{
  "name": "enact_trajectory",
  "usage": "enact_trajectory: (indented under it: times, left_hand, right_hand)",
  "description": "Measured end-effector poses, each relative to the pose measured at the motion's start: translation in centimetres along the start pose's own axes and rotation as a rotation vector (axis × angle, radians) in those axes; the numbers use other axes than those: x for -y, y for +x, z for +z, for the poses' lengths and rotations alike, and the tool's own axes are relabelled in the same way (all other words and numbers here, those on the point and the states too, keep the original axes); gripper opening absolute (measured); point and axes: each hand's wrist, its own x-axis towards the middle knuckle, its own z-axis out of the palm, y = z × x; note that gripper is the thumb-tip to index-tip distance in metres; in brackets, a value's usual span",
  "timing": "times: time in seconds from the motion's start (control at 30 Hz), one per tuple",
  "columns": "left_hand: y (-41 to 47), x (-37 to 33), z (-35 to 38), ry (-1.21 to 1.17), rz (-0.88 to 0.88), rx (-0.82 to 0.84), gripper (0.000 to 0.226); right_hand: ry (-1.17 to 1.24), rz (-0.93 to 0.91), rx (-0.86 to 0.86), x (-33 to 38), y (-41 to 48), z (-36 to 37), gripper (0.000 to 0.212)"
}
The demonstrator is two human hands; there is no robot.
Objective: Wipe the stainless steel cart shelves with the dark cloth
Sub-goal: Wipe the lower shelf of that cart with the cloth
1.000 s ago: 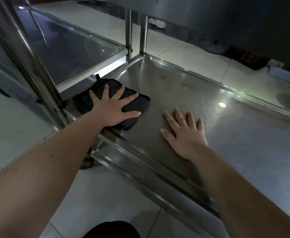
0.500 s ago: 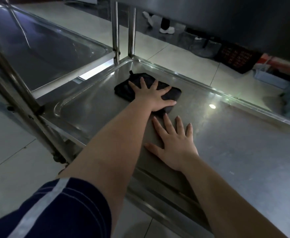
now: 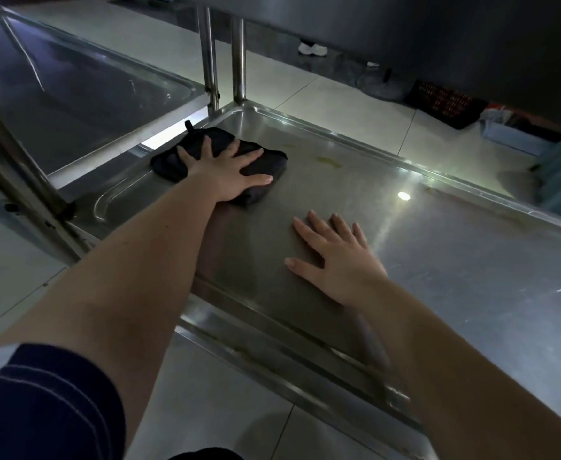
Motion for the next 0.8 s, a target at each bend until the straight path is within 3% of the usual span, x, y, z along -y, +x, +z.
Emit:
enact_trajectory:
  times: [0.2,0.4,0.63,0.8]
  left_hand:
    - [0.5,-0.2,-0.1,-0.007,-0.007,0.007,0.077]
    - [0.2,-3.4,0.1,-0.028,-0.067,-0.002,0.085]
    - [-0.8,-15.2,1.2,0.0,0.132,0.005,0.084]
    - [-0.7,-13.3,1.3,-0.007,0.182,-0.003,0.08]
  right_hand:
    - [-0.007,0.287,-0.017,-6.9,-3.8,0.4,0.078]
    - [-0.011,0.277,-0.072,-6.7,-3.6,1.0,0.079]
    - [-0.001,0.277,-0.067,-7.4,-3.6,0.8,0.075]
    - [0.023,0.272,-0.047,-8.1,-3.9,0.5,0.074]
